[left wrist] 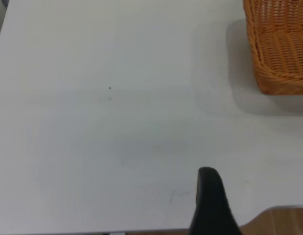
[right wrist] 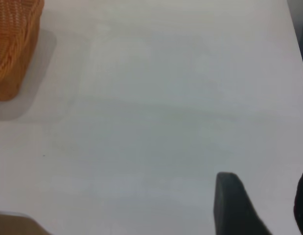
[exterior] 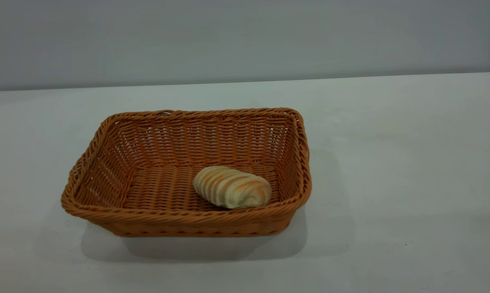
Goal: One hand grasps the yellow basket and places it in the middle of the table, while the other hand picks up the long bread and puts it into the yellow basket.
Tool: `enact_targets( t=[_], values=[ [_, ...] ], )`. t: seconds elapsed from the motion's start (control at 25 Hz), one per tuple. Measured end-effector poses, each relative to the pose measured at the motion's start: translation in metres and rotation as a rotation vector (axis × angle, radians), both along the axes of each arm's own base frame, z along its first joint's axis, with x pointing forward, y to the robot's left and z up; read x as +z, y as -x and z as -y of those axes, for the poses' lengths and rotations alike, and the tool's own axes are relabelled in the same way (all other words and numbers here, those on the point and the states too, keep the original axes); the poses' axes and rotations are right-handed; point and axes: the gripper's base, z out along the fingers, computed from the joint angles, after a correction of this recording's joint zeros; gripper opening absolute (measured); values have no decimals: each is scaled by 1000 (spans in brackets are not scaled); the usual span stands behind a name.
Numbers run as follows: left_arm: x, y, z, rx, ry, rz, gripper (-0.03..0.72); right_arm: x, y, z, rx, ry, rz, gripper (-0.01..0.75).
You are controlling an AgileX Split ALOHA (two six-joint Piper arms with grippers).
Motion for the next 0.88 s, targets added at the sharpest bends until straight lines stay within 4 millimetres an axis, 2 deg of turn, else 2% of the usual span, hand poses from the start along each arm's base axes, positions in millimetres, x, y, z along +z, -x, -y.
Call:
enact_targets(
  t=[0.88],
  values=[
    [0,0,0,14,-2,1,541,0,0,0,0,0,0,346]
  ],
)
